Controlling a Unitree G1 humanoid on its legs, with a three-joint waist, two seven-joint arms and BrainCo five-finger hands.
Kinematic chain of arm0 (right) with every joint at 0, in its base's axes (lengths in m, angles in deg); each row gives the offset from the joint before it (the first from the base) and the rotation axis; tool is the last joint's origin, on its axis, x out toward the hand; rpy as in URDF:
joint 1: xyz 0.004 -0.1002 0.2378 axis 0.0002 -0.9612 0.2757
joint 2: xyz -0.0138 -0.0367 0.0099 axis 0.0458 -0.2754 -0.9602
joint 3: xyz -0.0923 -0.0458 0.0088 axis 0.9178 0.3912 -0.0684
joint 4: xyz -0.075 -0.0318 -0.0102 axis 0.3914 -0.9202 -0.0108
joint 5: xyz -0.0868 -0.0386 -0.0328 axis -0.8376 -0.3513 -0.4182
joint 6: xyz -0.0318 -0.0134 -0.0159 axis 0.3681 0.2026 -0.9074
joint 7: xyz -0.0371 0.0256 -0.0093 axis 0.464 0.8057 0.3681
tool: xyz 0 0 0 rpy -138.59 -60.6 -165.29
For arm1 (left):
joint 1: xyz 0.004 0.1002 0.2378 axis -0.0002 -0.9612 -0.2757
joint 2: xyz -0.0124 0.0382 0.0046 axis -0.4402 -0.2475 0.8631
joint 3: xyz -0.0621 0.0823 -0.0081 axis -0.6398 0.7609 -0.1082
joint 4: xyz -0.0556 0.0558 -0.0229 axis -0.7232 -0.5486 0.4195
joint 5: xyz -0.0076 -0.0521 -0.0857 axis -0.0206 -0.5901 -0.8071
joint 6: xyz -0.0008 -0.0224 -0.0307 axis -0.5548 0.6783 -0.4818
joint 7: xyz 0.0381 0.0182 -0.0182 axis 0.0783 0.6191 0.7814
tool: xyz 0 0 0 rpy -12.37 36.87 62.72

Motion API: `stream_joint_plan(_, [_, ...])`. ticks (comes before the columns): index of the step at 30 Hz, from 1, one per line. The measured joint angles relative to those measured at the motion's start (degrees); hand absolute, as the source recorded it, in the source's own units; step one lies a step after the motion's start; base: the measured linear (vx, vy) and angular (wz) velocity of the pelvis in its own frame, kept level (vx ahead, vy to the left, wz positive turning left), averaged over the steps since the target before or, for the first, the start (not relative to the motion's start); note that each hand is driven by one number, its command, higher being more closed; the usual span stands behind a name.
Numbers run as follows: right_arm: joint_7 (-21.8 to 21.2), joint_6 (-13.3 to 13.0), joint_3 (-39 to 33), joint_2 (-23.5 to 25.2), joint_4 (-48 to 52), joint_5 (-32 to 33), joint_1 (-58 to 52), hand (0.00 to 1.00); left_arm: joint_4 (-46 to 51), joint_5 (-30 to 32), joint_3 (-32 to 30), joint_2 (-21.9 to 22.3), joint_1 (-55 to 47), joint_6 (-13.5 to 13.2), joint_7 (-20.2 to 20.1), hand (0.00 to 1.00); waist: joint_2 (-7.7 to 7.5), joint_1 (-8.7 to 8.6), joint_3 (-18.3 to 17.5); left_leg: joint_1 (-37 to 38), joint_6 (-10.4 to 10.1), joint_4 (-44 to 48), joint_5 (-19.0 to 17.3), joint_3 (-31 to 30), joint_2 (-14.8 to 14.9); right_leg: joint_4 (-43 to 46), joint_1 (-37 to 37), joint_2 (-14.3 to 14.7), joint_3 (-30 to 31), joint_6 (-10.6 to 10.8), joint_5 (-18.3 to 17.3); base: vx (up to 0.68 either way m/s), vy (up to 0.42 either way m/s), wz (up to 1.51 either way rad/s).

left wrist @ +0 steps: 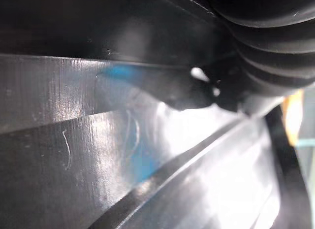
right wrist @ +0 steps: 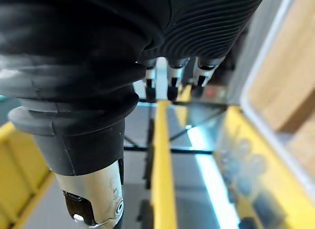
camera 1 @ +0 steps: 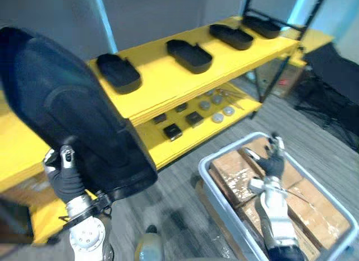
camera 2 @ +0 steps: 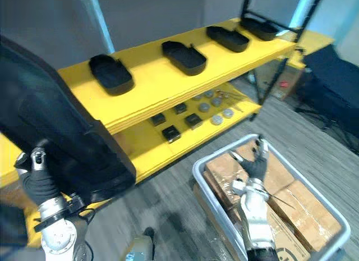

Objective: Walk over and take plastic housings, then place them on the shelf

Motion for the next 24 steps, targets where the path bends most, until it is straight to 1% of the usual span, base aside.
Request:
stream_joint_plan(1, [0.5, -0.4, -0.4, -0.3, 0.0, -0.2, -0.2, 0.00, -0.5, -0.4, 1.3, 0.0, 0.7, 0.1, -0.5, 1.00, 0.54, -0.80, 0.2, 0.0, -0.9, 0.1, 0.6, 1.6, 0.3, 1.0, -0.2, -0.5, -0.2, 0.2, -0.6, 0.01, 0.135, 1.08])
stream_joint_plan(2, [1.2, -1.0, -0.7, -0.7, 0.0, -1.3, -0.2, 0.00, -0.8, -0.5, 3.4, -0.1, 1.9, 0.3, -0.9, 1.00, 1.16, -1.04, 0.7, -0.2, -2.8, 0.6, 1.9, 2.8, 0.0, 3.3, -1.1, -1.8, 0.6, 1.1, -2.3, 0.00, 0.159, 0.33])
stream_joint_plan(3, [1.6, -1.0, -0.1, -0.1, 0.0, -2.3, -0.1, 0.00, -0.8, -0.1, 4.7, -0.3, 2.5, 0.7, -0.8, 1.00, 1.43, -0.84, 1.5, -0.2, -3.2, 2.8, 2.1, 2.9, 0.4, 5.0, -1.3, -2.7, 1.7, 1.7, -2.9, 0.00, 0.161, -0.09])
stream_joint_plan(4, [1.5, -1.1, 1.0, 0.6, 0.0, -3.2, -0.3, 0.00, -1.0, -0.1, 5.0, -0.8, 2.4, 1.0, -0.7, 1.00, 1.48, -0.66, 1.6, -0.2, -3.6, 4.8, 1.7, 2.9, 1.1, 5.8, -1.5, -3.2, 3.1, 1.7, -3.4, 0.00, 0.175, -0.46])
stream_joint_plan(5, [1.4, -1.8, 2.0, 1.4, 0.0, -3.3, -0.8, 0.00, -1.1, -0.1, 5.0, -1.8, 2.4, 1.0, -0.7, 1.00, 1.12, -0.61, 1.7, -0.1, -3.7, 7.0, 0.1, 3.0, 1.6, 6.6, -1.8, -3.8, 4.8, 1.8, -4.1, -0.01, 0.188, -0.54])
stream_joint_plan(6, [0.8, -3.0, 2.8, 1.6, -0.1, -3.2, -1.6, 0.00, -1.2, -0.1, 4.9, -3.0, 2.6, 1.0, -0.5, 1.00, 0.07, -0.46, 2.4, -0.2, -3.8, 10.3, -1.6, 2.7, 2.0, 7.8, -2.6, -4.7, 7.2, 2.8, -4.8, -0.01, 0.200, -0.55])
stream_joint_plan(7, [0.1, -3.5, 2.9, 1.5, -0.1, -3.2, -1.7, 0.00, -1.4, -0.1, 4.7, -3.4, 2.4, 1.0, -0.3, 1.00, -0.27, 0.06, 2.6, -0.5, -4.1, 12.0, -1.8, 1.2, 2.1, 8.2, -3.3, -5.0, 8.8, 3.4, -5.2, -0.05, 0.192, -0.97])
stream_joint_plan(8, [-1.1, -3.9, 2.8, 1.4, -0.1, -3.1, -1.4, 0.00, -2.8, -0.2, 3.9, -3.6, 2.0, 1.0, 0.3, 1.00, -0.53, 1.22, 2.8, -2.2, -4.4, 14.7, -1.9, -7.9, 1.3, 8.9, -5.3, -5.2, 12.4, 4.5, -5.5, -0.06, 0.164, -1.13])
stream_joint_plan(9, [-3.2, -5.2, 3.3, 1.3, -0.1, -2.7, -1.2, 0.00, -4.4, -0.4, 2.8, -4.0, 1.5, 1.4, 1.1, 1.00, -0.76, 1.29, 2.6, -2.4, -4.5, 14.2, -2.0, -14.1, -0.8, 8.6, -6.3, -5.2, 15.3, 4.4, -5.1, -0.05, 0.141, -1.08])
stream_joint_plan(10, [-4.0, -6.0, 3.6, 1.3, -0.1, -2.3, -1.2, 0.00, -4.8, -0.5, 2.3, -4.1, 1.3, 1.6, 1.4, 1.00, -1.12, 1.09, 2.6, -2.4, -4.6, 13.9, -2.0, -16.7, -1.8, 8.8, -7.1, -5.4, 16.5, 4.5, -5.0, -0.06, 0.145, -0.77])
stream_joint_plan(11, [-6.3, -6.7, 3.8, 1.2, 0.0, -1.0, -1.1, 0.00, -5.0, -0.6, 1.5, -4.0, 0.7, 1.6, 1.5, 1.00, -1.20, 0.93, 2.6, -2.2, -5.3, 12.9, -2.4, -20.7, -3.2, 8.8, -8.4, -5.5, 18.2, 4.6, -4.8, -0.05, 0.112, -0.58])
stream_joint_plan(12, [-8.0, -7.0, 4.7, 0.8, 0.0, -0.6, -1.2, 0.00, -4.5, -0.7, 1.2, -4.0, -0.3, 1.6, 1.5, 1.00, -0.76, 0.54, 2.3, -1.8, -7.1, 10.4, -3.2, -22.4, -3.8, 9.1, -10.0, -5.5, 19.4, 4.9, -4.5, -0.05, 0.108, -0.48])
stream_joint_plan(13, [-8.8, -7.2, 4.9, 0.6, 0.0, -0.5, -1.2, 0.00, -4.2, -0.7, 1.3, -3.9, -0.6, 1.6, 1.4, 1.00, -0.51, 0.40, 2.1, -1.7, -8.5, 9.2, -3.5, -22.5, -3.9, 9.4, -11.0, -5.6, 19.8, 4.9, -4.4, -0.03, 0.093, -0.24])
stream_joint_plan(14, [-9.8, -7.3, 5.7, 0.5, 0.0, 0.2, -1.1, 0.00, -3.9, -0.9, 1.4, -3.9, -0.6, 1.4, 1.2, 1.00, -0.49, 0.49, 2.1, -2.1, -10.1, 7.7, -3.6, -22.4, -4.7, 10.7, -13.2, -6.4, 20.5, 4.9, -4.5, -0.04, 0.084, -0.09])
stream_joint_plan(15, [-10.0, -7.3, 6.5, 0.5, -0.1, 0.9, -1.0, 0.00, -3.9, -0.9, 1.4, -3.8, -0.6, 1.4, 1.2, 1.00, -0.60, 0.59, 2.2, -2.2, -10.3, 7.4, -3.5, -22.2, -5.1, 11.3, -14.1, -6.8, 21.0, 4.9, -4.5, -0.04, 0.081, -0.11])
stream_joint_plan(16, [-10.2, -7.3, 8.3, 0.6, -0.2, 2.9, -0.9, 0.00, -3.9, -0.7, 1.4, -3.5, -1.1, 1.4, 1.4, 1.00, -0.64, 0.72, 2.2, -2.9, -10.4, 8.0, -3.7, -22.1, -5.5, 12.2, -15.2, -7.4, 21.6, 5.1, -4.4, -0.02, 0.047, -0.05])
stream_joint_plan(17, [-10.6, -7.5, 10.2, 0.8, -0.3, 6.3, -0.9, 0.00, -3.9, -0.6, 1.6, -2.9, -1.4, 1.2, 1.4, 1.00, -0.35, 0.72, 2.6, -3.4, -10.8, 9.8, -4.9, -22.4, -5.5, 12.8, -15.1, -7.7, 21.5, 5.6, -4.3, -0.01, 0.051, -0.04])
stream_joint_plan(18, [-10.9, -7.6, 10.7, 1.1, -0.3, 7.1, -0.9, 0.00, -3.9, -0.3, 1.6, -2.5, -1.4, 0.9, 1.6, 1.00, -0.28, 0.79, 2.6, -3.7, -10.8, 10.9, -5.6, -22.5, -5.5, 12.9, -14.8, -7.8, 21.5, 5.8, -4.4, 0.01, 0.063, 0.01])
stream_joint_plan(20, [-10.9, -8.3, 12.1, 2.0, -0.3, 6.8, -0.7, 0.00, -2.8, 1.3, 1.6, -1.7, -1.8, 0.3, 2.2, 1.00, -0.16, 0.91, 2.6, -4.1, -10.7, 14.4, -8.3, -22.7, -5.5, 12.4, -13.4, -8.3, 21.3, 6.4, -4.4, 0.05, 0.102, 0.00])
stream_joint_plan(22, [-10.9, -9.0, 12.6, 3.2, -0.3, 6.9, -0.7, 0.00, -1.7, 1.7, 1.4, -2.1, -1.6, 0.1, 1.8, 1.00, -0.47, 1.38, 2.7, -4.0, -10.1, 16.7, -10.8, -22.6, -6.0, 11.5, -11.5, -9.1, 21.0, 5.9, -4.6, 0.10, 0.146, 0.06])
stream_joint_plan(23, [-10.9, -10.0, 12.8, 3.5, -0.3, 6.9, -0.8, 0.00, -0.8, 2.2, 1.3, -2.2, -1.1, -0.1, 1.7, 1.00, -1.37, 1.36, 2.8, -3.9, -9.4, 17.1, -12.2, -22.8, -7.6, 13.0, -10.9, -10.4, 21.3, 5.5, -4.1, 0.12, 0.183, 0.35])
stream_joint_plan(24, [-10.8, -10.7, 12.8, 3.8, -0.3, 6.9, -0.9, 0.00, -0.8, 3.4, 1.3, -2.2, 0.1, 0.0, 1.5, 1.00, -1.49, 1.06, 2.8, -3.7, -8.7, 16.8, -12.5, -23.8, -9.1, 17.8, -12.8, -11.3, 22.8, 1.7, -1.7, 0.10, 0.192, 0.48])
